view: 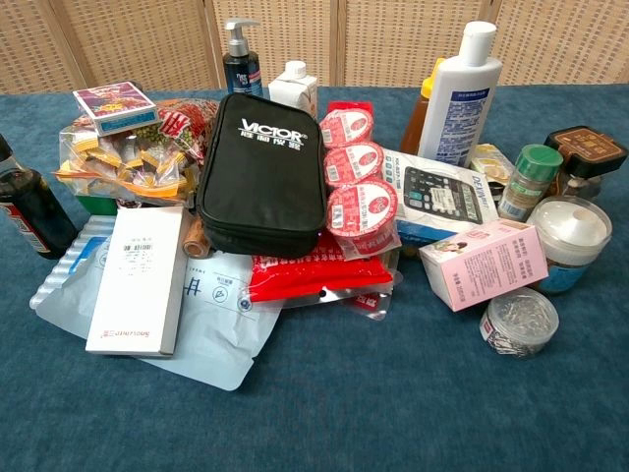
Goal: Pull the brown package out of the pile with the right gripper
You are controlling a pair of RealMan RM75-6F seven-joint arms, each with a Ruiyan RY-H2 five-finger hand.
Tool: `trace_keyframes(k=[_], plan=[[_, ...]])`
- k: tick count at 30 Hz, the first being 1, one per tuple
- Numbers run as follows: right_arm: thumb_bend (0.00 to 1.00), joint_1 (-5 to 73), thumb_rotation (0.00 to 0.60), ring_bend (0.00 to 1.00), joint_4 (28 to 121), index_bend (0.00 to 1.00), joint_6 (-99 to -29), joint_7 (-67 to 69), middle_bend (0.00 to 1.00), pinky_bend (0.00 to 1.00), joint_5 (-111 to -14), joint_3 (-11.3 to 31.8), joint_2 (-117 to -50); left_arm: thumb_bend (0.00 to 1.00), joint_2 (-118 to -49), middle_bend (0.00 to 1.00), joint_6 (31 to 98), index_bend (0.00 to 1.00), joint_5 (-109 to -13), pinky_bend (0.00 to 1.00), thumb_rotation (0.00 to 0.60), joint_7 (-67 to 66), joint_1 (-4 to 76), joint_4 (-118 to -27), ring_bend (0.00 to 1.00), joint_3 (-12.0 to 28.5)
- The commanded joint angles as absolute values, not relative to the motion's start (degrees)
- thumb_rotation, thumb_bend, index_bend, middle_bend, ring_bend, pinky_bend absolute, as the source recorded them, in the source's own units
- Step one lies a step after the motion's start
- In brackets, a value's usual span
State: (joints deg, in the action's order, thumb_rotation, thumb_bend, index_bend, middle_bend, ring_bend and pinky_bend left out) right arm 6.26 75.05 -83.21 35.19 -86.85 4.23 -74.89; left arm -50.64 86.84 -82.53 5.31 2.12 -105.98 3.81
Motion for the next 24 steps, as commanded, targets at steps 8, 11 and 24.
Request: trace_keyframes(k=[8,11,24], plan=[[0.0,7.39,0.6,0.11,75.33,0.09,-82.2,37.44,0.07,0.16,-86.8,4.84,-75.33,0.0,-50.27,0.0,87.47,0.0,-82.56,0.0,0.6,6.13,1.64,-105.87,0.0,3.79],[0.0,8.94,0.6,0.11,75.43,0.08,-80.77,38.3,0.07,0.15,-86.41,5.89,-75.81,0.0,-50.33,0.0,87.21,0.0,-82.18,0.0,0.6,6.18,1.79,-105.86,0.0,3.96],[0.0,19.06,0.6,0.0,71.9,0.0,-65.07,45.78,0.0,0.0,-83.27,8.47,-77.2,0.0,-51.0,0.0,85.37,0.0,-80.16,0.0,0.6,4.14,2.8,-105.87,0.0,4.48]])
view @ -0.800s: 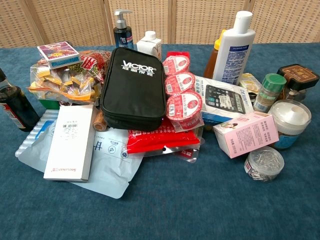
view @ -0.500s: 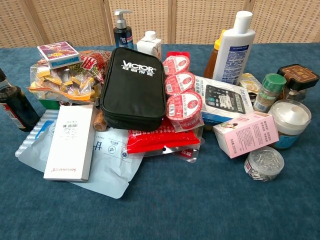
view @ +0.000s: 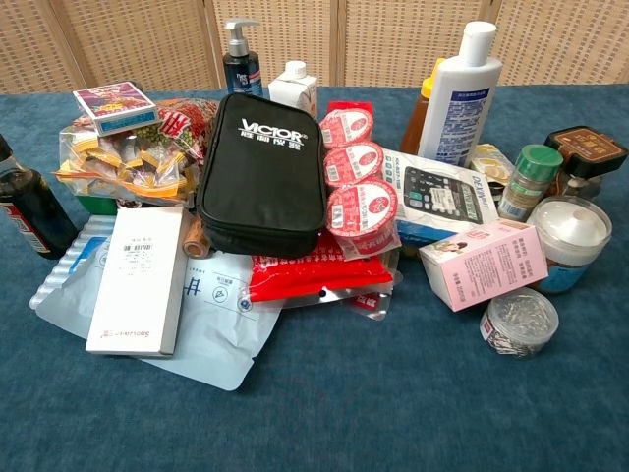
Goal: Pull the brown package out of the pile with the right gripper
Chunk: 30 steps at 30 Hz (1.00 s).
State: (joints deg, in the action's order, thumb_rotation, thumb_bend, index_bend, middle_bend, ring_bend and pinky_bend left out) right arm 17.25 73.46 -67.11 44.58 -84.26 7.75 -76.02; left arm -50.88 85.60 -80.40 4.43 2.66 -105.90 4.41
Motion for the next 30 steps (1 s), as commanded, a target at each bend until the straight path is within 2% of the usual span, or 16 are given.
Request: trace_keyframes(k=[1,9,17,30], plan=[[0.0,19.52,0.6,0.0,71.39,0.0,-64.49,46.06,0.0,0.0,-82.91,8.72,-77.64,0.0,-51.07,0.0,85.3,0.0,-80.1,0.0,0.6,3.99,2.84,-105.86,0.0,4.49],[0.0,22.59,0.6,0.0,67.07,0.0,-59.72,50.35,0.0,0.0,-80.17,10.28,-80.22,0.0,-51.35,0.0,84.93,0.0,-79.11,0.0,0.6,3.34,3.04,-105.68,0.0,4.77],[0.0,23.77,0.6,0.0,65.93,0.0,-59.48,50.75,0.0,0.0,-80.66,9.92,-82.3,0.0,-51.67,0.0,84.36,0.0,-78.53,0.0,0.6,2.46,3.36,-105.72,0.0,4.85],[0.0,25.41,0.6,0.0,69.01,0.0,-58.98,47.66,0.0,0.0,-79.72,10.42,-84.04,0.0,-51.82,0.0,84.04,0.0,-78.22,0.0,0.6,2.14,3.52,-105.66,0.0,4.9]])
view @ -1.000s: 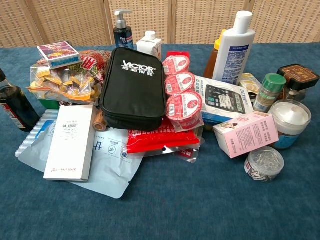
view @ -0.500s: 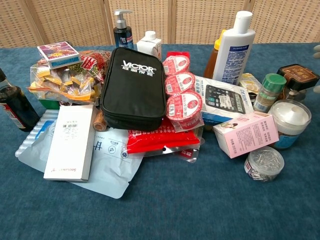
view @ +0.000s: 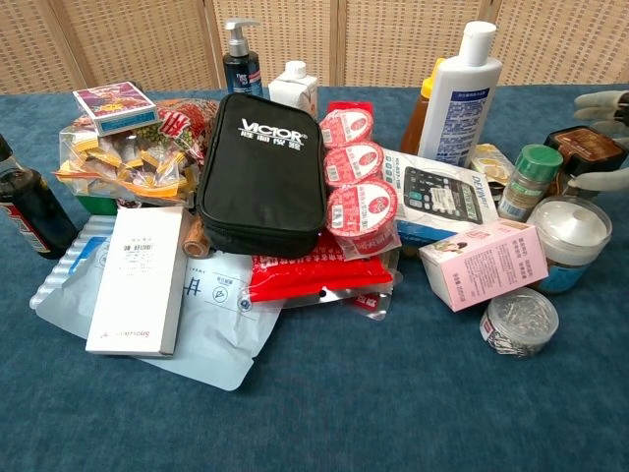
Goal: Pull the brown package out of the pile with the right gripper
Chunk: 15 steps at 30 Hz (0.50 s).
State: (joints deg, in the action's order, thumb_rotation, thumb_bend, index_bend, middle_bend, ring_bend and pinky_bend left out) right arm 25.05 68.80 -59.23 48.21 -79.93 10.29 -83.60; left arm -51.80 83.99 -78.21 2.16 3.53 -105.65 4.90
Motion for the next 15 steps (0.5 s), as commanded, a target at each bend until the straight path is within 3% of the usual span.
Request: trace_keyframes(k=[1,11,13,14,15], plan=[[0.0,25.6,0.6,0.0,68.99,0.0,-58.86,47.36,0.0,0.0,-79.6,10.49,-84.35,0.0,-51.83,0.0,84.09,0.0,-78.22,0.0,0.6,2.12,3.5,-105.66,0.0,4.92],[0.0,25.89,0.6,0.0,64.34,0.0,-58.04,48.85,0.0,0.03,-78.11,10.39,-88.61,0.0,-51.51,0.0,84.0,0.0,-77.67,0.0,0.6,3.12,3.37,-105.33,0.0,5.1],[0.01,25.68,0.6,0.04,63.26,0.01,-58.74,50.06,0.04,0.18,-78.18,10.58,-89.33,0.0,-51.48,0.0,83.96,0.0,-77.62,0.0,0.6,3.2,3.38,-105.3,0.0,5.12],[0.04,25.56,0.6,0.12,62.57,0.06,-59.17,50.76,0.12,0.3,-78.33,10.63,-89.67,0.0,-51.47,0.0,84.0,0.0,-77.61,0.0,0.6,3.18,3.37,-105.31,0.0,5.14],[0.07,25.48,0.6,0.18,62.05,0.1,-59.46,51.08,0.18,0.36,-78.49,10.58,-89.87,0.0,-51.48,0.0,84.03,0.0,-77.62,0.0,0.6,3.15,3.37,-105.33,0.0,5.15]])
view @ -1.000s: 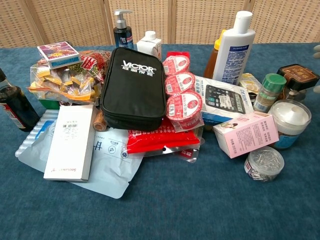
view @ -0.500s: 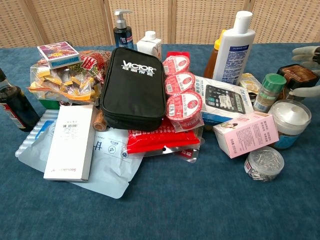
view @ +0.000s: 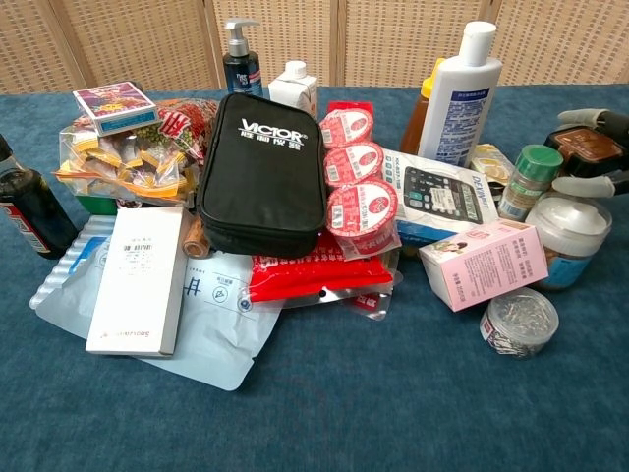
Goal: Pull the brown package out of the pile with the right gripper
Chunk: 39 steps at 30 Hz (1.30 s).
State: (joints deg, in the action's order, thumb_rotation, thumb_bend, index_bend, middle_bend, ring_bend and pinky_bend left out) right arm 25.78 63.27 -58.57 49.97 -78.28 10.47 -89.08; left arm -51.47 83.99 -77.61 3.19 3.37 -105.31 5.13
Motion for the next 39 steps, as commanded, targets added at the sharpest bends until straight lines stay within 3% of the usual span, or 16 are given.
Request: trace_keyframes(k=[1,4,7,10,19,39], plan=[[0.13,25.33,0.6,0.25,61.43,0.17,-59.92,51.34,0.26,0.42,-78.66,10.56,-90.11,0.0,-51.51,0.0,84.04,0.0,-77.63,0.0,0.6,3.12,3.37,-105.37,0.0,5.16],[0.29,25.0,0.6,0.44,60.59,0.36,-60.74,52.02,0.46,0.55,-79.08,10.38,-90.33,0.0,-51.61,0.0,83.96,0.0,-77.75,0.0,0.6,2.76,3.43,-105.44,0.0,5.08],[0.36,24.59,0.6,0.54,60.46,0.47,-61.59,52.34,0.57,0.63,-79.05,10.51,-90.38,0.0,-51.69,0.0,83.96,0.0,-77.9,0.0,0.6,2.56,3.43,-105.57,0.0,4.98],[0.39,24.26,0.6,0.59,60.94,0.52,-62.31,51.71,0.62,0.67,-79.23,10.44,-89.94,0.0,-51.7,0.0,84.19,0.0,-77.98,0.0,0.6,2.51,3.34,-105.62,0.0,4.99],[0.39,23.68,0.6,0.59,65.27,0.52,-64.9,49.97,0.63,0.68,-78.6,12.39,-86.69,0.0,-51.55,0.0,84.2,0.0,-78.43,0.0,0.6,2.96,3.31,-105.55,0.0,4.88],[0.37,23.37,0.6,0.59,91.43,0.53,-69.78,36.22,0.63,0.68,-74.32,21.88,-66.93,0.0,-50.95,0.0,84.3,0.0,-79.99,0.0,0.6,4.49,3.15,-105.58,0.0,4.36]])
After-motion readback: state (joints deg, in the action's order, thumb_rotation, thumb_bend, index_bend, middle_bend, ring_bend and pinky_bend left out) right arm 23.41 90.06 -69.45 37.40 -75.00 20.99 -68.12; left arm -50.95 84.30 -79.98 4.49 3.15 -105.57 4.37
